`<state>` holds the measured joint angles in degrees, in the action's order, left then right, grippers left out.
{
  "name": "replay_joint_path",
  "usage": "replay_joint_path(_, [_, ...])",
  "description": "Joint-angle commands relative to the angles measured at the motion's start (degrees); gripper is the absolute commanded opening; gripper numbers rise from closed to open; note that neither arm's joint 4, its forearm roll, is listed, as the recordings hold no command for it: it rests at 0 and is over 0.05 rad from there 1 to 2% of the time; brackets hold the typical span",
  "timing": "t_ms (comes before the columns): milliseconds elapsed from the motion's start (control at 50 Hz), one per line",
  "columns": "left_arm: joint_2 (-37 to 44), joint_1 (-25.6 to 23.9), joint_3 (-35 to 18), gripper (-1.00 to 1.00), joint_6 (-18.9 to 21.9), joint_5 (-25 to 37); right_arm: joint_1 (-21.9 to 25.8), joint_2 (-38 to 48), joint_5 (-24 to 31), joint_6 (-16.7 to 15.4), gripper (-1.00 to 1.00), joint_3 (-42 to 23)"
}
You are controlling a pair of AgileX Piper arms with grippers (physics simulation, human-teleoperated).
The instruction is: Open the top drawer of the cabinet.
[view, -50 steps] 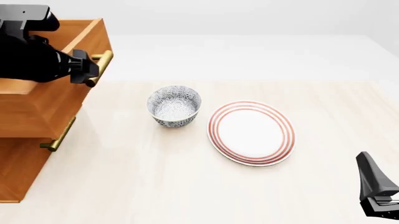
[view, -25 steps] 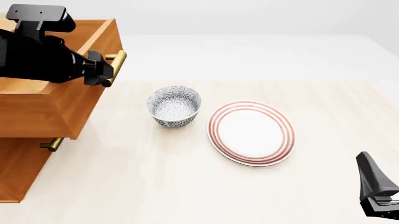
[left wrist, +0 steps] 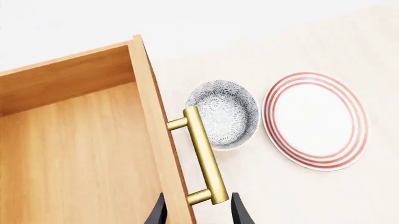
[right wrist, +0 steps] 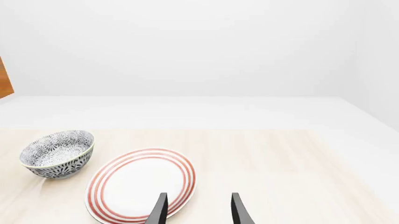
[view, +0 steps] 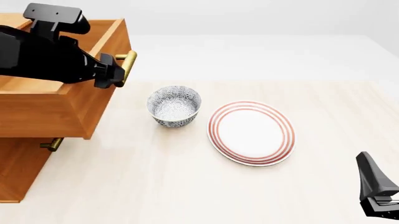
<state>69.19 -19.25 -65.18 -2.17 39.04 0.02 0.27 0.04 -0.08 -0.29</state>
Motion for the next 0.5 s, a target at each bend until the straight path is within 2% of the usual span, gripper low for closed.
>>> replay_joint_path(20, [1.19, -5.17, -0.02, 1.00, 2.78, -0.40, 0.00, 0.00, -0.03, 0.01, 1.00, 0.03])
replay_joint_path(500, [-2.93, -1.41, -4.97, 1.00, 7.21, 5.58, 0.01, -0.01, -0.04, 0.01, 1.00, 0.03])
